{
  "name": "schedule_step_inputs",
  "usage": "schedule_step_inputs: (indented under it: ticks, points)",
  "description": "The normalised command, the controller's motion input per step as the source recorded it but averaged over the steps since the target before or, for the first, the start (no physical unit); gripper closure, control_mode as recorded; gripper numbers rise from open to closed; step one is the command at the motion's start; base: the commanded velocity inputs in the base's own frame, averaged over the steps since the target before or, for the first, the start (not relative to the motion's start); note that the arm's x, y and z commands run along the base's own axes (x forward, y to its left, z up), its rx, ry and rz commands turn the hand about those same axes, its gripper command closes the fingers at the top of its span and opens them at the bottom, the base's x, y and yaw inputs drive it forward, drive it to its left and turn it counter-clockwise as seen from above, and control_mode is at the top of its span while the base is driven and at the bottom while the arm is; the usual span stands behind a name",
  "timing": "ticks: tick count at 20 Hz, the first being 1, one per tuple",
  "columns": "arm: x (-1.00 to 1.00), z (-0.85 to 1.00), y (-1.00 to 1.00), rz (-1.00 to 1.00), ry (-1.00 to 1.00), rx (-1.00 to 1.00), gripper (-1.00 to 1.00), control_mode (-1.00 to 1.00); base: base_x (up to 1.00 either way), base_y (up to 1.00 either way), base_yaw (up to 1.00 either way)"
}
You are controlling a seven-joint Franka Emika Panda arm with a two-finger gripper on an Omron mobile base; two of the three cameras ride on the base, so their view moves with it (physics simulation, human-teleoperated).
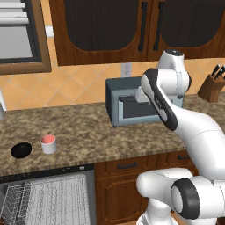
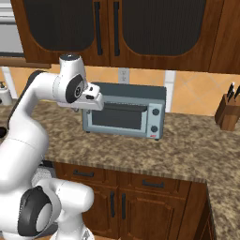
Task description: Pick up the cup and bowl from the counter, place them in the dishwasher, and close the dishwasher door.
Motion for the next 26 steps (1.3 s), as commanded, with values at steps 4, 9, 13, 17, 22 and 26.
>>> schedule_step_inputs:
  ticks: [4, 9, 13, 17, 22, 26]
  points:
    - [-0.12, -0.09, 0.16, 0.00, 0.00, 0.01, -1.00, -1.00, 0.00, 0.00, 0.00]
    - [-0.14, -0.12, 0.72, 0.06, 0.07, 0.01, -1.00, -1.00, 0.00, 0.00, 0.00]
    - [-0.10, -0.23, 1.00, 0.08, 0.00, 0.00, -1.00, -1.00, 0.00, 0.00, 0.00]
    - [0.00, -0.24, 1.00, 0.09, 0.01, 0.00, -1.00, -1.00, 0.00, 0.00, 0.00]
    - [0.04, -0.15, 0.88, 0.15, 0.01, 0.00, -1.00, -1.00, 0.00, 0.00, 0.00]
    - [0.78, -0.01, 0.10, -0.03, 0.03, -0.03, -1.00, -1.00, 0.00, 0.00, 0.00]
